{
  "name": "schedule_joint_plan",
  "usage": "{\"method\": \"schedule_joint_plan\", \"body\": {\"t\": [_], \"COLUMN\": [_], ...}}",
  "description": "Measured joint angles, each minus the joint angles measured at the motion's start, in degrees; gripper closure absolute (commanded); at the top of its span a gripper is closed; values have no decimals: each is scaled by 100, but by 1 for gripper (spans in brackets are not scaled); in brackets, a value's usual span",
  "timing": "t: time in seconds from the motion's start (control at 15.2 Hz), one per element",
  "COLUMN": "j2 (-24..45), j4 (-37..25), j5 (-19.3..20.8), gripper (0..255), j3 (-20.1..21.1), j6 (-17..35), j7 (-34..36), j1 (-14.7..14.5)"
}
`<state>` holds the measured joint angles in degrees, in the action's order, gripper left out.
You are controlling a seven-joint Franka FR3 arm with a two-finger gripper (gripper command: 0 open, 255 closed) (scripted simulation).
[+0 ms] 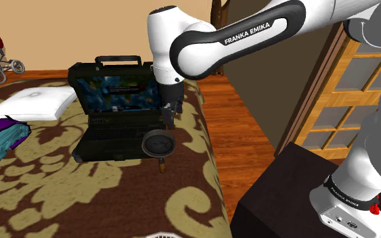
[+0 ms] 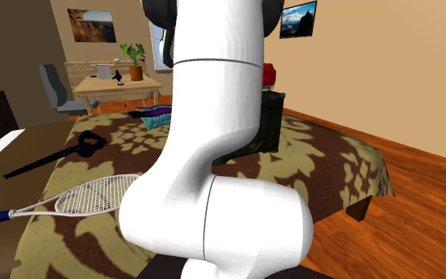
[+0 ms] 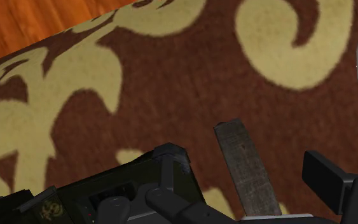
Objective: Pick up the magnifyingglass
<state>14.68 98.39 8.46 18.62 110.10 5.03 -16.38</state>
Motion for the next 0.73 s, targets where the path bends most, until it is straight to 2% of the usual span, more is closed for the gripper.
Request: {"method": "schedule_joint_plan", "body": {"t": [0.13, 0.26, 0.66, 0.73], "j2": [303, 421, 563, 582], "j4": [-304, -338, -83, -77], "j5": [146, 205, 282, 289], "gripper": [0, 0, 0, 255], "j3": [41, 49, 31, 30], "j6": [-9, 71, 455, 478], "j7": [7, 31, 106, 112], "j1": [-128, -176, -198, -201]}}
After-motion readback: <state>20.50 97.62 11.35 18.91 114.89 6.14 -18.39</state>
